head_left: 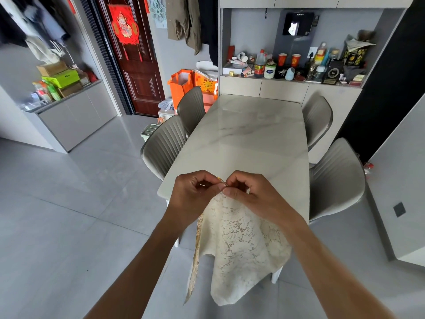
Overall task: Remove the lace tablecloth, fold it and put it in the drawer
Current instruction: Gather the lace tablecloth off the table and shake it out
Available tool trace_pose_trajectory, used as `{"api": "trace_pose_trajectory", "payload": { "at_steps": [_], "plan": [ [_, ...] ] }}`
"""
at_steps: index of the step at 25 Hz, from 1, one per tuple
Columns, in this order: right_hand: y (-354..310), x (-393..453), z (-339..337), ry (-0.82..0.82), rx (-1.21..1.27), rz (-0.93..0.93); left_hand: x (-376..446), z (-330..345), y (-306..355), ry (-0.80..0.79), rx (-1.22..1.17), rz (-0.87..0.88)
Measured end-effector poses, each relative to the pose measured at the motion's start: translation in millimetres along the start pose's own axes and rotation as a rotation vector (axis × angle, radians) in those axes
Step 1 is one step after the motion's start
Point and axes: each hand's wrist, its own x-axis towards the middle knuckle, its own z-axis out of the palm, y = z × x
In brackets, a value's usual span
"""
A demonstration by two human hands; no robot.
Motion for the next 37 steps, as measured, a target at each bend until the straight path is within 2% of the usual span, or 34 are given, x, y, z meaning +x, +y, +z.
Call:
{"api": "trace_pose_trajectory", "payload": {
  "at_steps": [9,17,20,24,28,31,37],
  "plan": [
    [0.9,3.2,9.2,0.096,0.208,0.031,-3.0,-11.0,0.7,-0.025,-0.247,-0.113],
    [2.9,1.5,12.9,0.033,0.29,0.032,-5.2,-14.1,-3.4,-0.058,-0.078,-0.15],
    [3.4,1.9,15.1,0.035,0.268,0.025,-3.4,-16.8,-6.4,-0.136,-0.153,-0.272],
    [7.1,0.5,14.7,0.048,0.216,0.03,-3.4,-14.0,-8.2,-0.24,-0.081,-0.371],
    [13.5,-0.2,8.4,-0.043,0.33,0.031,-4.4,-11.2,3.1,-0.262,0.076,-0.186],
    [32.3,0.3,-0.6,-0.181,0.234,0.166,4.1,-24.0,16.1,-0.187,0.016,-0.106],
    [96.0,-2.8,-7.9,-0.259,-0.248,0.455,19.4,-60.7,9.1,0.11,0.028,-0.123]
  ]
}}
